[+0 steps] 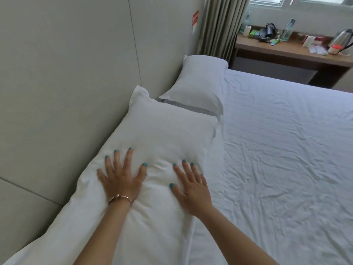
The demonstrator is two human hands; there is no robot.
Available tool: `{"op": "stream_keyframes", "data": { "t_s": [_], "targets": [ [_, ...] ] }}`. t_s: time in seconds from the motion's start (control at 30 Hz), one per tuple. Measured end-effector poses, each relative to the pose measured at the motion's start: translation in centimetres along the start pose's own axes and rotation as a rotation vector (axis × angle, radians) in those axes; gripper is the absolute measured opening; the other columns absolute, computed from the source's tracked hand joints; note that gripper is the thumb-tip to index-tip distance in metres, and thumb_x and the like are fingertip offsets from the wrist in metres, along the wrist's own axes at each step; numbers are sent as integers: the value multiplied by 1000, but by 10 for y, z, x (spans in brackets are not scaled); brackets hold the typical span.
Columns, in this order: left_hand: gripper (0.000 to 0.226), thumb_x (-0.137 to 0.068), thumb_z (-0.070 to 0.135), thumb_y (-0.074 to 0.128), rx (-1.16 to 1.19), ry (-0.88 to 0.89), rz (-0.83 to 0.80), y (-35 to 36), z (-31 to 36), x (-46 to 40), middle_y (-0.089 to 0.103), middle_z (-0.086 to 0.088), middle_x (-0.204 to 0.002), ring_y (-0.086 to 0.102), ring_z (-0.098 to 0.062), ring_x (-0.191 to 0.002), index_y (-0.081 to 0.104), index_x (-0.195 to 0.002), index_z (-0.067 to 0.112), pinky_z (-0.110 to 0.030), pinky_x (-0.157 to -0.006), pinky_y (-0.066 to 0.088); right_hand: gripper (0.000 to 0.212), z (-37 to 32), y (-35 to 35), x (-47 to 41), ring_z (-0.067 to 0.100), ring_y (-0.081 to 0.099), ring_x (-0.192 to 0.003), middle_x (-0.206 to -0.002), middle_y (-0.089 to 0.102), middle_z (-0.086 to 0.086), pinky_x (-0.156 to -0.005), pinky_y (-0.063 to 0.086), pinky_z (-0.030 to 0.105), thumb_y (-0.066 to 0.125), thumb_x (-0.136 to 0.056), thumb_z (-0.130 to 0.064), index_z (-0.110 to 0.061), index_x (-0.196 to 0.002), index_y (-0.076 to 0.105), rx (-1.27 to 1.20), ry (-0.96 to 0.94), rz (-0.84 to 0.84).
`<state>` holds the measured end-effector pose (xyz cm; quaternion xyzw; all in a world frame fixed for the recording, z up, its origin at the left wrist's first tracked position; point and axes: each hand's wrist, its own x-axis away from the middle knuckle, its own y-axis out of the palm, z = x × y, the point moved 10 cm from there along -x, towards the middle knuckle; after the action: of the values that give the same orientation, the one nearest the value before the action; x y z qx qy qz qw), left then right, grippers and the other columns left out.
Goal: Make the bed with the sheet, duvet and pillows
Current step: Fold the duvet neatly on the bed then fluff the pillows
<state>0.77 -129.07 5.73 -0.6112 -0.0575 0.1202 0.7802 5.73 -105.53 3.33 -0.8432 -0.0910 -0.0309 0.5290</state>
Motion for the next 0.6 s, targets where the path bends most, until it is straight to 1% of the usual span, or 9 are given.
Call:
{"op": "stream_keyframes", "data": {
  "t_s": [0.03,0.1,0.17,0.2,0.3,0.4,0.47,0.53,0.6],
  "targets": [
    [73,-81,76,21,2,-21,-16,-3,-1,0,20,0,-158,11,-28,-146,21,-147,45,-60,-111,12,60,3,-4,-1,7,-20,-146,-157,-18,-24,-121,-3,40,23,-94,-65,-59,-145,-7,14,-18,-9],
    [67,-86,72,22,37,-118,-113,-5,-1,-8,11,5,-161,2,-24,-147,13,-148,48,-59,-114,7,58,10,-13,-7,5,-24,-144,-157,-18,-24,-120,-6,40,22,-95,-64,-58,-146,-7,48,-48,-15],
    [63,-90,68,23,71,-204,-194,-9,16,-25,4,6,-161,-3,-25,-147,9,-148,48,-61,-113,1,57,23,-24,-18,3,-25,-144,-157,-19,-24,-120,-7,40,20,-96,-64,-57,-146,-8,76,-51,-16],
    [62,-91,66,23,67,-191,-209,-11,33,-36,2,6,-161,-4,-26,-147,8,-148,48,-61,-112,0,57,29,-30,-25,3,-24,-144,-157,-19,-24,-120,-6,39,20,-96,-64,-57,-146,-8,79,-44,-17],
    [61,-92,64,24,6,-25,-214,-8,97,-73,-2,5,-161,-6,-24,-148,7,-149,48,-59,-114,-1,57,49,-50,-58,7,-18,-147,-158,-19,-23,-121,-2,40,19,-97,-63,-57,-146,-9,51,-13,-11],
    [59,-93,63,20,-96,98,-227,3,150,-113,-1,8,-161,-7,-23,-147,8,-148,48,-59,-113,-2,57,70,-74,-108,12,-7,-149,-161,-11,-18,-121,7,40,20,-98,-63,-54,-148,-6,23,12,-56],
    [59,-93,62,18,-162,133,-241,15,175,-140,1,8,-161,-6,-22,-148,10,-149,47,-59,-113,-3,58,87,-89,-148,14,-3,-150,-162,-6,-16,-120,11,40,20,-98,-62,-52,-149,-3,10,15,-77],
    [59,-93,61,17,-195,128,-267,31,195,-171,2,8,-161,-3,-20,-148,11,-149,45,-58,-113,-4,58,109,-102,-197,14,-1,-150,-162,-2,-14,-119,14,41,22,-98,-61,-49,-151,2,-31,19,-91],
    [59,-93,59,21,-189,154,-281,48,222,-209,3,7,-161,6,-18,-147,12,-150,43,-53,-115,2,58,138,-110,-253,16,7,-149,-163,6,-11,-117,19,42,25,-98,-60,-45,-152,10,-112,61,-96]
  ]
}}
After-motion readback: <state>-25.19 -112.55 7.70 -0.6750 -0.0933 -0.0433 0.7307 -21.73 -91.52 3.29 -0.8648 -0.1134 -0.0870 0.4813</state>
